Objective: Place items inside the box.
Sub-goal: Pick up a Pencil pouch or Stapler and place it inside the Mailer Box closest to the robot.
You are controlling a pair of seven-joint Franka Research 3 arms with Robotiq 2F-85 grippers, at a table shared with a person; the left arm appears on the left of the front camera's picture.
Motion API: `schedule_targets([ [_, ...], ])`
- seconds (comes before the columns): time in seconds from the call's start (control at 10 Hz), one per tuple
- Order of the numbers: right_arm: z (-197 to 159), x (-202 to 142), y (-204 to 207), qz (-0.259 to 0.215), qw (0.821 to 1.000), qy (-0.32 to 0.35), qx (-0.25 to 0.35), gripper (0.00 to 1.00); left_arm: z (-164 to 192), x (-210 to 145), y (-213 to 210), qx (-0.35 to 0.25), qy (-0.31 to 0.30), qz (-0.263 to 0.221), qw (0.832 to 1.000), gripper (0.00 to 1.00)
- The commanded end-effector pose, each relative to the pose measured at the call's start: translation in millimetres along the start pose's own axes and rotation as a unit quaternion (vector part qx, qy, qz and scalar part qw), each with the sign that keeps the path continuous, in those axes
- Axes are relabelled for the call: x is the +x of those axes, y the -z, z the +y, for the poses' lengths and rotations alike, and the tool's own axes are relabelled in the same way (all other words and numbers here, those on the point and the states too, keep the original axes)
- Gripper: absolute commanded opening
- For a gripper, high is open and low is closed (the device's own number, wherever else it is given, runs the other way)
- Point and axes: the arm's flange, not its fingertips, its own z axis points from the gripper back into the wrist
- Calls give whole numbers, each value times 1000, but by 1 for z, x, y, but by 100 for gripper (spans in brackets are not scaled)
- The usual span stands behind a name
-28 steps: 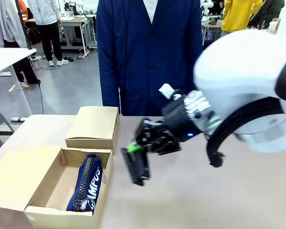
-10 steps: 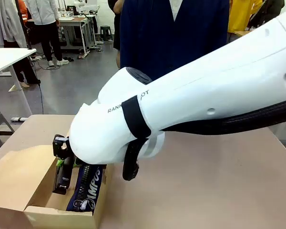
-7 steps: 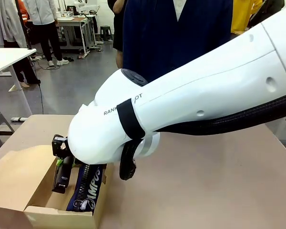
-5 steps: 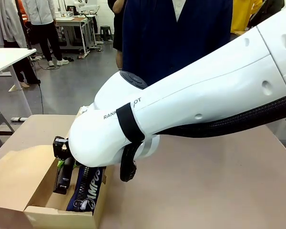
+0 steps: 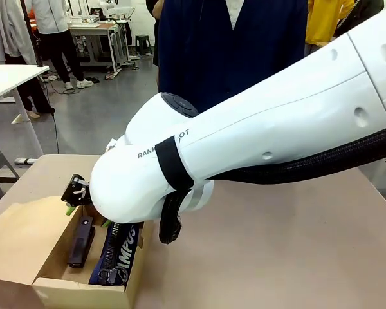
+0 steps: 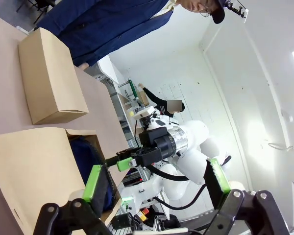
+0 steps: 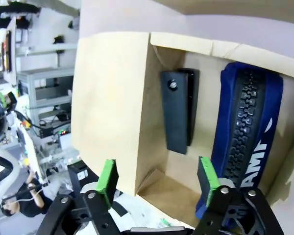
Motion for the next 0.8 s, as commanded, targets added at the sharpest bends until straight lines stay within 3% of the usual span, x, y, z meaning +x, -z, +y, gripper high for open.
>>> schedule_targets([
  [0.0, 5, 1, -9, -7, 1000, 14, 10, 100, -2, -1, 1, -8, 10, -2, 1000, 100],
  [0.2, -10, 4, -39, 15, 999, 3, 52, 100, -2, -1, 1, -8, 10, -2, 1000, 100],
  [0.3, -27, 5, -68, 59, 994, -17, 92, 100, -2, -1, 1, -8, 10, -2, 1000, 100],
  [0.5, -85, 4, -177, 136, 980, -56, 137, 100, -2, -1, 1, -8, 10, -2, 1000, 100],
  [0.7, -147, 8, -251, 216, 956, -86, 181, 100, -2, -1, 1, -8, 10, -2, 1000, 100],
])
